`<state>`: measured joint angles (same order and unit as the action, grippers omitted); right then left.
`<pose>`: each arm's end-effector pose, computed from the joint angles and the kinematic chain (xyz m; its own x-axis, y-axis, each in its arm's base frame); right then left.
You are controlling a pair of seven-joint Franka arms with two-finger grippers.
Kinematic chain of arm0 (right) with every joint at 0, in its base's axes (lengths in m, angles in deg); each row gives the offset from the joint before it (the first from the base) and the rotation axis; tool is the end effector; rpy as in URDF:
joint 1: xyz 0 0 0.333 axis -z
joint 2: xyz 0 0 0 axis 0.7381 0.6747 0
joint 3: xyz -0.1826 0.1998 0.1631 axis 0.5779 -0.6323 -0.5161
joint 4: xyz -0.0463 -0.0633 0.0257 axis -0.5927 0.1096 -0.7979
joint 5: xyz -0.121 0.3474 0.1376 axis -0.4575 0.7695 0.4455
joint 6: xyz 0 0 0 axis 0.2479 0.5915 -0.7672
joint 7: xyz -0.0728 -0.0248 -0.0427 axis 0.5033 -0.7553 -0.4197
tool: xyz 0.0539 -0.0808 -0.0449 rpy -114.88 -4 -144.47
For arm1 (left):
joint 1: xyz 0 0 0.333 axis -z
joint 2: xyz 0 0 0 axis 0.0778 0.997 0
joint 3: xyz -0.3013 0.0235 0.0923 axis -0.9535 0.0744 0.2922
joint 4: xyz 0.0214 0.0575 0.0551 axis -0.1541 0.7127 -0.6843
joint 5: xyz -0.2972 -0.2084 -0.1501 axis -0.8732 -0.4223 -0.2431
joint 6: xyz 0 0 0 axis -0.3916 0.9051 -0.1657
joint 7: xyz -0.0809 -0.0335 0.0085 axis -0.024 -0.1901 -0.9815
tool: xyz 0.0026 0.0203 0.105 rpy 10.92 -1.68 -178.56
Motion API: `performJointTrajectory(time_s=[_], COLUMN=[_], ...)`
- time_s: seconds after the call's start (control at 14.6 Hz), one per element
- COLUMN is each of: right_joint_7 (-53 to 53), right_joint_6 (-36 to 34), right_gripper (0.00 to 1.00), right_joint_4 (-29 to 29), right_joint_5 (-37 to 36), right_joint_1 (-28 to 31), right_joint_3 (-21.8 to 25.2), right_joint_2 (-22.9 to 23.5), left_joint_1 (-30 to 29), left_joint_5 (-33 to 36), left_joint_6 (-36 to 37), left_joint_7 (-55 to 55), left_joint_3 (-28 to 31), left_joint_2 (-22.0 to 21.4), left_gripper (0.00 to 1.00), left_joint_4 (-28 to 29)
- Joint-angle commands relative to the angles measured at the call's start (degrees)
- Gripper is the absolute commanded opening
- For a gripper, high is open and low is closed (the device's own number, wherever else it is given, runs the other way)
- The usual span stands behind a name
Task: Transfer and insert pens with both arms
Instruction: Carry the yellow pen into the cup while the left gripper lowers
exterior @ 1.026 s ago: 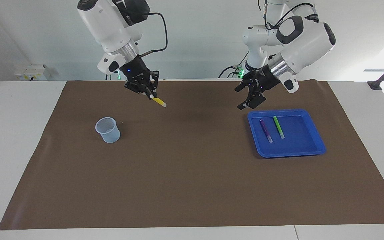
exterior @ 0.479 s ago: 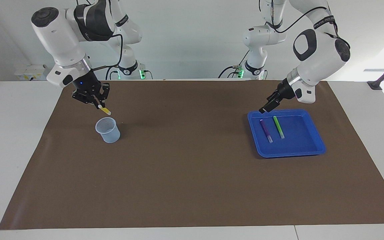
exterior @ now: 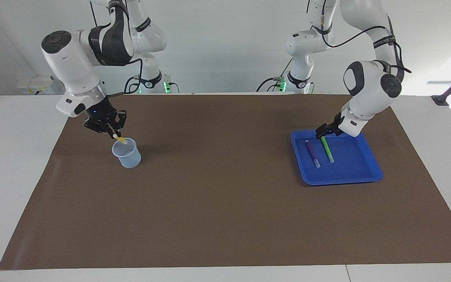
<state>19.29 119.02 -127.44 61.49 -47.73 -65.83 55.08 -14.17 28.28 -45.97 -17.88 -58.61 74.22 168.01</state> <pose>0.5416 -0.0224 0.4828 0.9708 0.2277 0.0760 0.2311 -0.9722 -0.0388 0.5150 -0.0356 0.3674 0.9818 0.0556 -0.1818 0.0727 -0.9934 0.0889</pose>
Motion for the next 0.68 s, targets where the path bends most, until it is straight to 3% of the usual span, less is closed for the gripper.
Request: performJointTrajectory(time_s=[0.0,0.62], right_joint_7=[-2.7,-1.6], right_joint_6=[2.4,3.5], right_gripper=[0.00,0.00], right_joint_4=[-1.2,-5.2], right_joint_5=[-0.8,0.3], right_joint_1=[2.5,2.2], right_joint_3=[-0.9,-0.9], right_joint_2=[0.8,0.3], left_joint_1=[-0.6,-2.3], left_joint_5=[3.5,5.6], left_joint_6=[-5.6,-16.0], left_joint_7=[-4.6,-9.9], left_joint_3=[-0.3,-0.3], left_joint_2=[0.5,2.0], left_gripper=[1.00,0.96], left_joint_4=[3.1,7.7])
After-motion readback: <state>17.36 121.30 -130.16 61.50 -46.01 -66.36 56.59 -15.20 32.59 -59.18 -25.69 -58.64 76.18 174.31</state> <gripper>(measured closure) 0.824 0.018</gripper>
